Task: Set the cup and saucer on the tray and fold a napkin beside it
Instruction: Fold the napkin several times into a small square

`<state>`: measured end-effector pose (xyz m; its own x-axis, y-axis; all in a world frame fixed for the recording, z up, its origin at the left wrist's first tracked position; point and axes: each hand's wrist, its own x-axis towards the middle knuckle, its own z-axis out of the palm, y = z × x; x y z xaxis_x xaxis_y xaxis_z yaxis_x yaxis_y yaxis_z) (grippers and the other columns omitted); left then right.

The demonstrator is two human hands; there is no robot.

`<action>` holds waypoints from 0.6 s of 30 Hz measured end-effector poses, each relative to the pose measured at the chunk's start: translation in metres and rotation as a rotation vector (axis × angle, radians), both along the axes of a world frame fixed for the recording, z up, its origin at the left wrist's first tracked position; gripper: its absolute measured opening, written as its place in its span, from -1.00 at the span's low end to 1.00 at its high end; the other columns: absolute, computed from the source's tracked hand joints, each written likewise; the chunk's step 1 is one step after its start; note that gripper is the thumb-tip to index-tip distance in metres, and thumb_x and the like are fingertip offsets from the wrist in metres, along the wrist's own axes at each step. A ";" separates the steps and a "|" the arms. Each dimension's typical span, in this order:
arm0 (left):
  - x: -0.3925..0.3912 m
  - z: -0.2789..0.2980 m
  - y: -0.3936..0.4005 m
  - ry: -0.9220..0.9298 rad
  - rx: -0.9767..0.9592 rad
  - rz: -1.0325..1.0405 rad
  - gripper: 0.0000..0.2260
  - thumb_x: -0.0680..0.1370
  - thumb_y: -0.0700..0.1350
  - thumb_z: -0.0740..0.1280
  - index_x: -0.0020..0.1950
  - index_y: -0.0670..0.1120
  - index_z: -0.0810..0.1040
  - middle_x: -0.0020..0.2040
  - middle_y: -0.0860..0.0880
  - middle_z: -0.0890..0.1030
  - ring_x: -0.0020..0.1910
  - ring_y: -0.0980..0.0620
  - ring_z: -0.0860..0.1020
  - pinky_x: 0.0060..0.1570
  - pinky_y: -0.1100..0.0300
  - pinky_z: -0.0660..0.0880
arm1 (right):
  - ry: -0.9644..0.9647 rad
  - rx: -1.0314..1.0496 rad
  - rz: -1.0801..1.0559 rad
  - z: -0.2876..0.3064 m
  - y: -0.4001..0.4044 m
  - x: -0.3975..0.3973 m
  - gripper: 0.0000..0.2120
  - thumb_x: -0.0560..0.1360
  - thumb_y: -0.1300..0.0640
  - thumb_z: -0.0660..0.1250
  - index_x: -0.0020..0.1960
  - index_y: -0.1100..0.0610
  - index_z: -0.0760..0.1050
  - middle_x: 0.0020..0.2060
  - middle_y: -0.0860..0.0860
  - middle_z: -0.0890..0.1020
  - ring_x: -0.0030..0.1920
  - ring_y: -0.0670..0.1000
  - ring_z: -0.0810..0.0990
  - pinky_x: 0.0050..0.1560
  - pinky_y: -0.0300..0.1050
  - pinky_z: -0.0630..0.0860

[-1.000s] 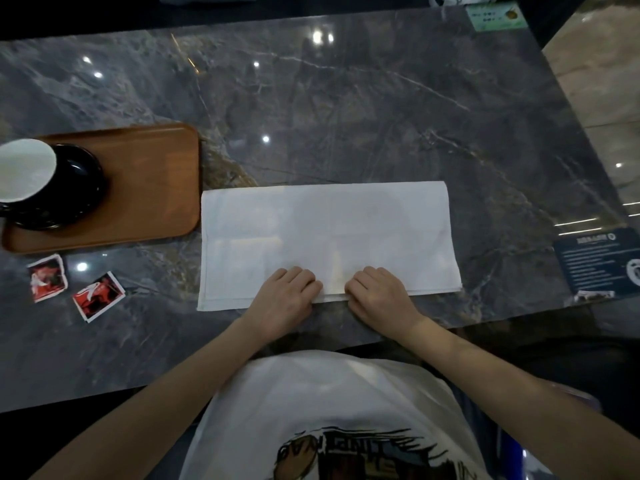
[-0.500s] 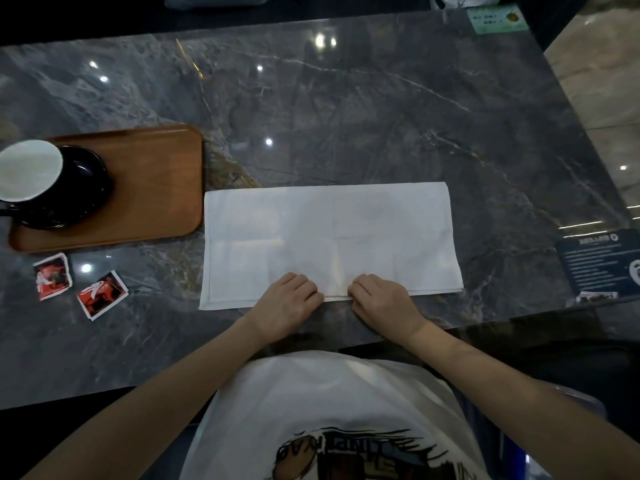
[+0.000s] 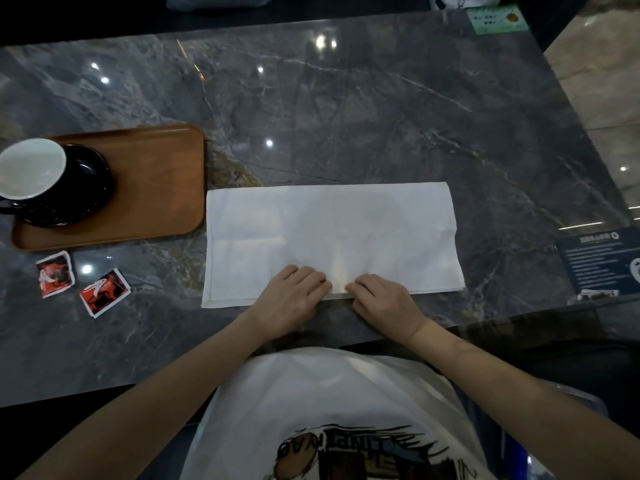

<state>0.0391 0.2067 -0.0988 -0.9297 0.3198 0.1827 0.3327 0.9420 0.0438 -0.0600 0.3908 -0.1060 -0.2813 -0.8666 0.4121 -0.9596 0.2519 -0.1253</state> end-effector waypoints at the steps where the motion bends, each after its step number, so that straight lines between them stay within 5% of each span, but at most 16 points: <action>1: 0.001 -0.001 0.001 0.009 -0.010 -0.001 -0.84 0.40 -0.20 0.25 -0.03 -0.13 0.48 -0.14 -0.07 0.61 -0.22 -0.06 0.55 -0.18 0.14 0.30 | 0.008 0.004 0.016 0.001 0.001 0.000 -0.81 0.40 0.28 0.22 -0.24 0.24 0.61 -0.36 0.09 0.62 -0.44 0.04 0.55 -0.53 -0.20 0.42; 7: 0.004 -0.008 0.002 -0.016 -0.037 0.017 -0.91 0.34 -0.22 0.42 -0.19 -0.12 0.55 -0.29 -0.06 0.58 -0.32 -0.05 0.53 -0.22 0.16 0.28 | 0.040 0.104 0.028 -0.007 0.009 0.001 -0.92 0.39 0.30 0.34 -0.25 0.19 0.58 -0.34 0.07 0.61 -0.44 0.02 0.51 -0.53 -0.18 0.41; 18: 0.006 -0.009 0.003 -0.055 -0.014 0.067 -0.89 0.34 -0.21 0.24 -0.29 -0.09 0.56 -0.30 -0.04 0.55 -0.26 0.00 0.38 -0.26 0.19 0.23 | 0.085 0.168 -0.011 -0.003 0.004 0.004 -0.88 0.30 0.36 0.34 -0.34 0.18 0.50 -0.38 0.06 0.55 -0.44 0.02 0.47 -0.54 -0.17 0.27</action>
